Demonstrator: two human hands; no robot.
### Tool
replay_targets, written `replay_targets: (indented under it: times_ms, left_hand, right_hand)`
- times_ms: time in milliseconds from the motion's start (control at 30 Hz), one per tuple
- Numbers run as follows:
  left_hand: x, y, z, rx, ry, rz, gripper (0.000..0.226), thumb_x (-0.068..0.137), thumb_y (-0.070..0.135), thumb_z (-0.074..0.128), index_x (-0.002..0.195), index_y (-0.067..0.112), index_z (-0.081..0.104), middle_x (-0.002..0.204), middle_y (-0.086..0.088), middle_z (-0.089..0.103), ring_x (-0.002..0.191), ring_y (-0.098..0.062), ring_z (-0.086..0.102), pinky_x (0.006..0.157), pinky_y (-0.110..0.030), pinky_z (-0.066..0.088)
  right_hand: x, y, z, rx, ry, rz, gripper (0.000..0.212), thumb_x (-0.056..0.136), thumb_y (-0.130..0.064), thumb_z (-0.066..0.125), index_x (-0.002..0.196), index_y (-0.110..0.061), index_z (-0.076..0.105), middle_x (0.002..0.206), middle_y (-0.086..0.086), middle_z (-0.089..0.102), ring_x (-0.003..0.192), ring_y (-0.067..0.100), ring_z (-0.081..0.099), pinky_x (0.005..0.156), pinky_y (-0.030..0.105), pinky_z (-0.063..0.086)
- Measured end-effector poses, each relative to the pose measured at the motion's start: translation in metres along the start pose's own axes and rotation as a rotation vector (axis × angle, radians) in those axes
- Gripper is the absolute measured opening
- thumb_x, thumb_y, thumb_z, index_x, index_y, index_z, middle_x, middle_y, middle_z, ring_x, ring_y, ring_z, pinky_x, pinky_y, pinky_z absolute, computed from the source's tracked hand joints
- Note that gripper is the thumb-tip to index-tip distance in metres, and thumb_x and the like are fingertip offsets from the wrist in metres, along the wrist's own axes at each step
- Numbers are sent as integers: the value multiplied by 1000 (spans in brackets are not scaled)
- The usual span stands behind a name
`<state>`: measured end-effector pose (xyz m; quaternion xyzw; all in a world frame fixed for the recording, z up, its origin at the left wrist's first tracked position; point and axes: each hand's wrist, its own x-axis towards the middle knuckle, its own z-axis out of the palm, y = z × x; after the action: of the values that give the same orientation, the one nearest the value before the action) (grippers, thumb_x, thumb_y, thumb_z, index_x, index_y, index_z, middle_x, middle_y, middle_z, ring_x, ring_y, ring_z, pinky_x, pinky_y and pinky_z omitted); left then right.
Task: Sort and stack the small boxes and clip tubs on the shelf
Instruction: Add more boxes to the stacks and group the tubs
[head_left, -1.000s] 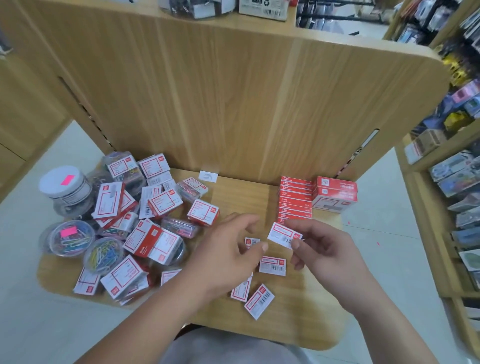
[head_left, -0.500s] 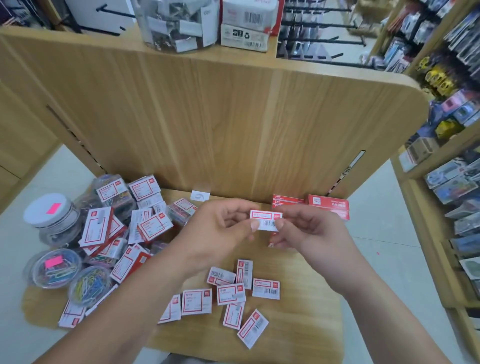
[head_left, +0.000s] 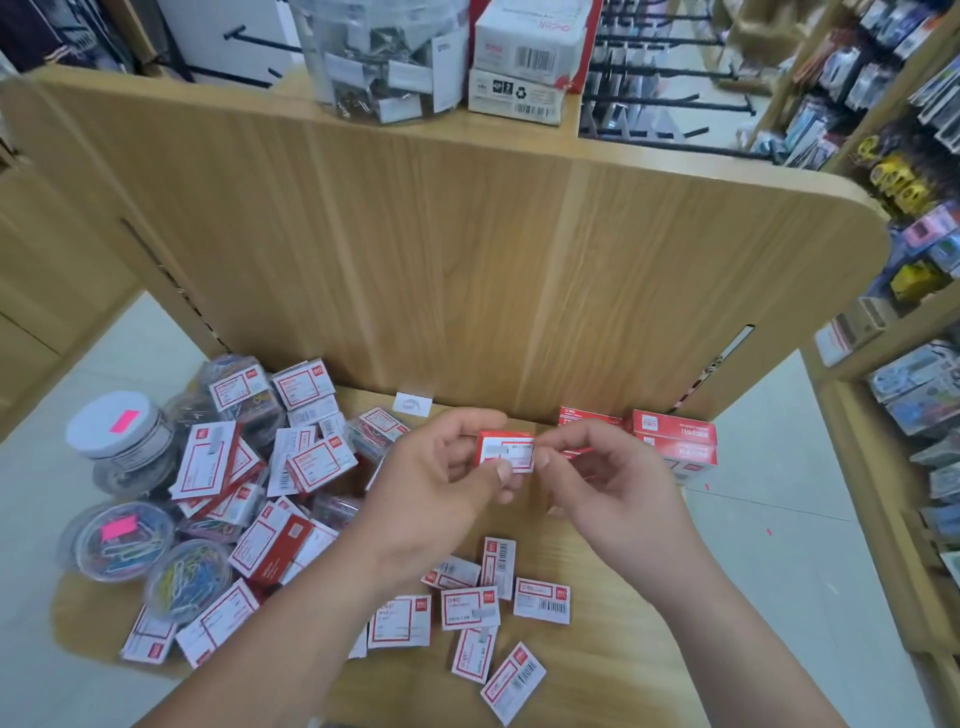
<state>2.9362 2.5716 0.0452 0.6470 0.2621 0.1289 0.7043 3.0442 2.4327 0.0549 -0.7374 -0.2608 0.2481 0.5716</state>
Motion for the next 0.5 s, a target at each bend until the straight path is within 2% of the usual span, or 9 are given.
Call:
replay_targets:
  times_ms: [100,167,267,333,400,500]
  left_hand:
    - [-5,4,-3,-87,-20,-43,28,95,-5,65,119,8,59,98,-13,78,86,-25,76,77,-33,61]
    - [-8,6,-2,-112,-40,-56,26,95,-6,65,116,6,57,98,-14,78,87,-27,76,74,-30,60]
    - [-10,6,0,-67,-47,-52,21,95,-1,67,112,9,60,99,-11,78,92,-28,75,75,-33,60]
    - [-8,-1,-1,131,-4,28,18,93,12,73,108,20,66,101,0,77,96,-22,72,78,-35,59]
    - [-4,-8,-5,458,37,200,22,89,26,78,108,32,70,107,13,70,101,-11,65,77,-25,52]
    - [2,-10,-6,674,15,424,34,85,22,79,116,33,69,106,17,63,95,-9,61,74,-19,45]
  right_hand:
    - [0,1,-3,168,-43,41,15,93,-3,70,99,-16,72,86,7,75,76,19,69,71,42,57]
    - [2,4,-5,197,-22,59,28,90,0,73,110,-19,70,90,8,74,79,22,69,74,43,59]
    - [3,5,-8,133,-41,38,26,90,-1,74,107,-21,74,88,6,73,78,22,67,77,55,59]
    - [3,7,-9,59,-44,-2,22,92,-3,71,103,-22,75,86,5,72,79,24,65,75,58,57]
    - [4,5,-11,-65,-58,-76,24,93,-5,69,105,-26,73,85,3,67,79,25,64,71,54,57]
    - [11,1,-14,-307,-156,-173,35,91,-11,68,118,-33,63,86,-5,62,75,19,63,70,46,57]
